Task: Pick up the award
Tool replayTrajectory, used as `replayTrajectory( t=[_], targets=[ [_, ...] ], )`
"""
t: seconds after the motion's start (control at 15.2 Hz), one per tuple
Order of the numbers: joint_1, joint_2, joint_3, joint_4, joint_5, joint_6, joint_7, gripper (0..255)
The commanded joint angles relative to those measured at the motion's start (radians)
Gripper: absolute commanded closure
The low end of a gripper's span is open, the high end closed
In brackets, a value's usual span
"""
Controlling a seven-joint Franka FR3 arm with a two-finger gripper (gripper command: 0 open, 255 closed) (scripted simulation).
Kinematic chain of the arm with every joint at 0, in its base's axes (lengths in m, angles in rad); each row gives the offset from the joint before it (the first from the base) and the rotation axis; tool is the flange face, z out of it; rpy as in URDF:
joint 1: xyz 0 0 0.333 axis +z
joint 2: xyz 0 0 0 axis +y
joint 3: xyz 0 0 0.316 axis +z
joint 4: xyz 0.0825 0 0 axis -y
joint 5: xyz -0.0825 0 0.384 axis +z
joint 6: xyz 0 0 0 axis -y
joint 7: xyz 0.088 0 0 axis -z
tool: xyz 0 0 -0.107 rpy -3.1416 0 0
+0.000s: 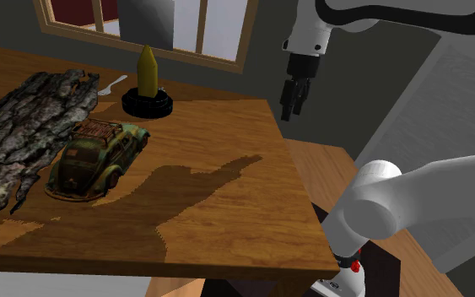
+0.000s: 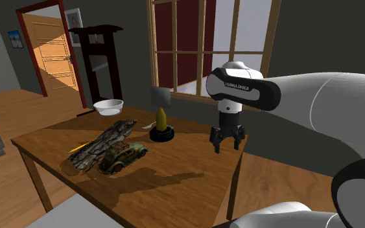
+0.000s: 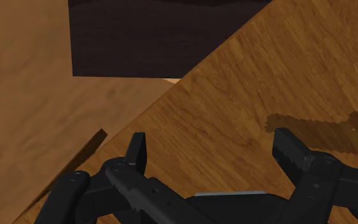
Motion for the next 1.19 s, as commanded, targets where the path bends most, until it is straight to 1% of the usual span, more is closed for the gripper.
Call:
replayTrajectory(
  t=[0.0,0.33,0.59,0.86,1.12],
  targets=[
    [0.000,0.000,0.000,0.000,0.000,0.000,0.000,0],
    [-0.006,0.046,0.131,0.013,0.085,0.109,0.243,0],
    [-0.019,0.118,0.234,0.055,0.123,0.200,0.433,0],
    [-0.044,0.216,0.334,0.126,0.128,0.284,0.625,0],
    [-0.078,0.336,0.429,0.225,0.093,0.352,0.824,0]
  ],
)
